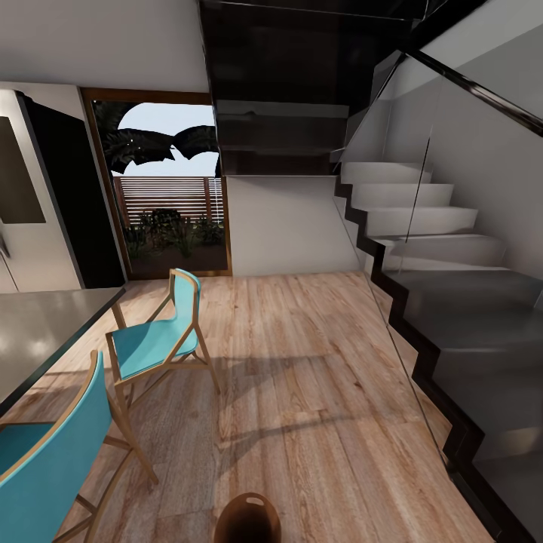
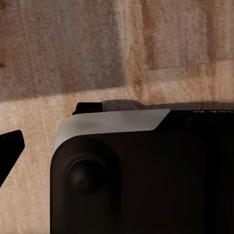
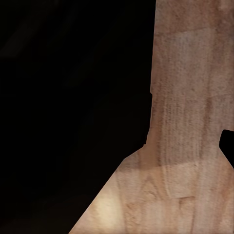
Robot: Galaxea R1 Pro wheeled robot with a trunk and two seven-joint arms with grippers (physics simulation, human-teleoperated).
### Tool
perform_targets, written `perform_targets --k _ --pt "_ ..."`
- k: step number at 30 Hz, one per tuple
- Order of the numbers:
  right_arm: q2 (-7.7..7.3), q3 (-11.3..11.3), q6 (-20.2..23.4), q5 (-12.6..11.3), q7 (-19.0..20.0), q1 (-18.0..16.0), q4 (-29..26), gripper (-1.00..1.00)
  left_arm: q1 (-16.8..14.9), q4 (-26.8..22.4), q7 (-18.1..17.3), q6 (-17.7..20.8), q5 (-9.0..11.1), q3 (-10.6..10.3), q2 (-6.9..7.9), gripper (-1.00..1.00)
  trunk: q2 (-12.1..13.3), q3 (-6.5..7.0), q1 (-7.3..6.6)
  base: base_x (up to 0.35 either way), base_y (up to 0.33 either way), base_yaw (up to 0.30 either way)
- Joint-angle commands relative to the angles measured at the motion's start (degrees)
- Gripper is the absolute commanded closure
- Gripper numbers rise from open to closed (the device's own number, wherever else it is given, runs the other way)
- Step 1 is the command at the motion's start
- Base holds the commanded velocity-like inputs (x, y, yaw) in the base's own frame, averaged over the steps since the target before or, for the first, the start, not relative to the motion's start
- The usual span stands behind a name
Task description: Put the three can of soda from the living room inside the tash can in the kitchen.
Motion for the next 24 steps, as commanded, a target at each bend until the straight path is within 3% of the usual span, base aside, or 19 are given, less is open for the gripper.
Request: perform_targets --k 1,24 --pt "0.0 0.0 0.0 0.0 0.0 0.0 0.0 -1.0 0.0 0.0 0.0 0.0 0.0 0.0 0.0 -1.0 0.0 0.0 0.0 0.0 0.0 0.0" --pt "0.0 0.0 0.0 0.0 0.0 0.0 0.0 -1.0 0.0 0.0 0.0 0.0 0.0 0.0 0.0 -1.0 0.0 0.0 0.0 0.0 0.0 0.0"
